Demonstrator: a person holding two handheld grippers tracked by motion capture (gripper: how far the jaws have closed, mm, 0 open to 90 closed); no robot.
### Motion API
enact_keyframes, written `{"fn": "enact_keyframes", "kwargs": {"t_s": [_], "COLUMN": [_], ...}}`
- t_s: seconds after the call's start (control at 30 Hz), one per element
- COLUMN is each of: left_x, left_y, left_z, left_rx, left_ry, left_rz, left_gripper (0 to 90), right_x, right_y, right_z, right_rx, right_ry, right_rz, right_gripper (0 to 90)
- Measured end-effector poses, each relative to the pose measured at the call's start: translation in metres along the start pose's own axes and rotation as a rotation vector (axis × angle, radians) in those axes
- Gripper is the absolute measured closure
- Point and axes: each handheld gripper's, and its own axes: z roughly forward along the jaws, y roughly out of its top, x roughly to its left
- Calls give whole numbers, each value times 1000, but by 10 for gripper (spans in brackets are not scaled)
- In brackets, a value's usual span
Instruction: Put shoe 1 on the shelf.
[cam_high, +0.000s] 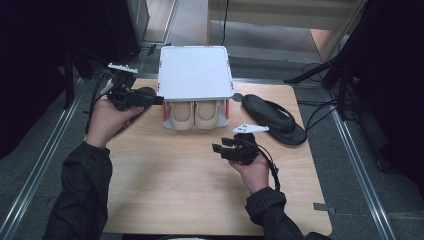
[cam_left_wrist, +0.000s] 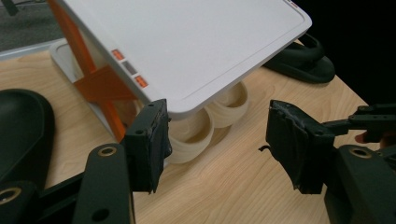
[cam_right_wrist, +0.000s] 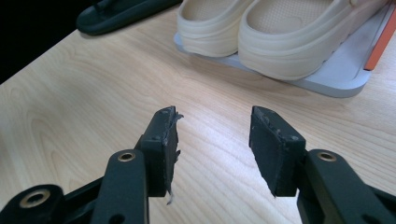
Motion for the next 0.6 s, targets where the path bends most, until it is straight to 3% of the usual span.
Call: {"fn": "enact_keyframes", "kwargs": {"t_s": [0.2, 0.43, 0.53, 0.6], "left_x": [8, 20, 27, 32], "left_y": [-11, -26, -31, -35], "left_z": [-11, -19, -18, -16], "left_rx": [-4, -17, -3, 6], "left_ry": [34, 82, 114, 102], "left_rz": [-23, -52, -53, -43], "left_gripper": [390, 394, 437, 500], "right_x": [0, -3, -3, -4], "right_y": [-18, -28, -28, -28], "right_z": [-13, -18, -20, -20], "right_rx": [-12, -10, -17, -14], "right_ry": [-18, -22, -18, -23], "right_rz": [-23, -10, 4, 4], "right_gripper": [512, 510, 509, 509]}}
